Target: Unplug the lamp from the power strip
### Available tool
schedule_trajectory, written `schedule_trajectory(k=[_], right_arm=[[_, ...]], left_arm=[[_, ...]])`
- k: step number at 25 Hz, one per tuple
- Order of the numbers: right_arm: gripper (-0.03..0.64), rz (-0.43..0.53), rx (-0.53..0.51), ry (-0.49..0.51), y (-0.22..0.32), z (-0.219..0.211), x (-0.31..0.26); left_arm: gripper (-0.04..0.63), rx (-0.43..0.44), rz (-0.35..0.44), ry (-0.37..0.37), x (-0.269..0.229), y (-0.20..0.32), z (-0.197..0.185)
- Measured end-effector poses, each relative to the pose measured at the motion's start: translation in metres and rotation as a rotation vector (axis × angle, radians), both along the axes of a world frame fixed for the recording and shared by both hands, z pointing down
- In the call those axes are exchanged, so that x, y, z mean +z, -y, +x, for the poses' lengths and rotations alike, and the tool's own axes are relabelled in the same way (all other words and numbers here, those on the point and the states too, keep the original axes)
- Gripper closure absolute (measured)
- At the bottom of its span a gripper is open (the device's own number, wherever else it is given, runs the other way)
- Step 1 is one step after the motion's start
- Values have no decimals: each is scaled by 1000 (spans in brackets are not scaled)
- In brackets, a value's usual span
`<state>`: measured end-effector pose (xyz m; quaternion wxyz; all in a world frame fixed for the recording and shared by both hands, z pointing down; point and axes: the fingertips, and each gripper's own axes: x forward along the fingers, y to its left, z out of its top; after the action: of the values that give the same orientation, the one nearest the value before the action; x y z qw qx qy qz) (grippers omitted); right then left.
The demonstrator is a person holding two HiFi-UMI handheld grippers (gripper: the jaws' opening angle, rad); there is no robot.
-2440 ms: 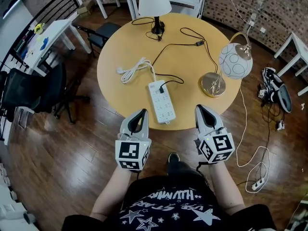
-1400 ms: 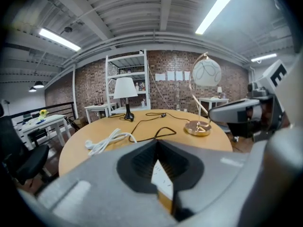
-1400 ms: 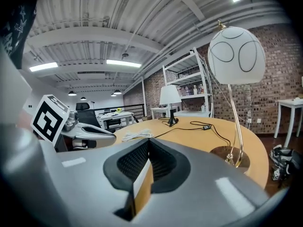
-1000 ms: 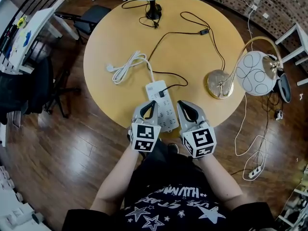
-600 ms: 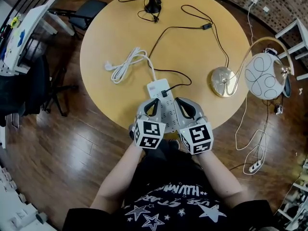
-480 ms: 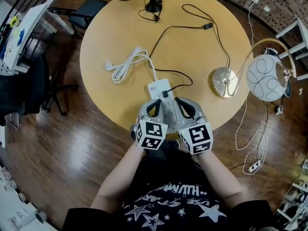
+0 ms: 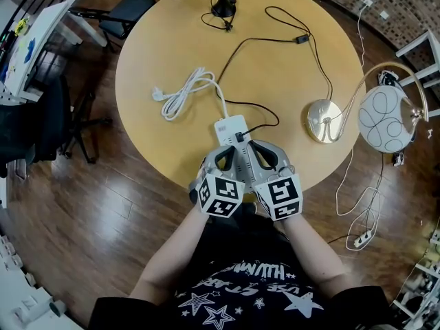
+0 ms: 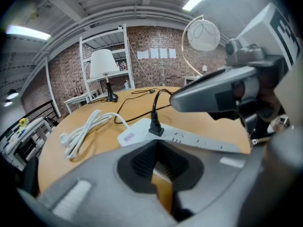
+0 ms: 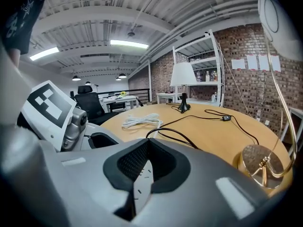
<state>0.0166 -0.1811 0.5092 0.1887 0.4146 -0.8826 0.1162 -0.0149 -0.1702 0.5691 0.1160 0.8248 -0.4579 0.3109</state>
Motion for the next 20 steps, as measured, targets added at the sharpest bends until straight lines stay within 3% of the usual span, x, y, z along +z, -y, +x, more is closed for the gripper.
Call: schedule_trajectory(k=[10, 12, 20], right_arm=[[607, -64, -10, -34, 4, -7, 20], [495, -86, -21, -30, 4, -12, 23], [485, -106, -16, -68, 14, -20, 37]], left_arm=[[591, 18, 9, -30, 0, -1, 1], [591, 18, 10, -30, -1, -1, 0], [591, 20, 3, -42, 0, -1, 2]])
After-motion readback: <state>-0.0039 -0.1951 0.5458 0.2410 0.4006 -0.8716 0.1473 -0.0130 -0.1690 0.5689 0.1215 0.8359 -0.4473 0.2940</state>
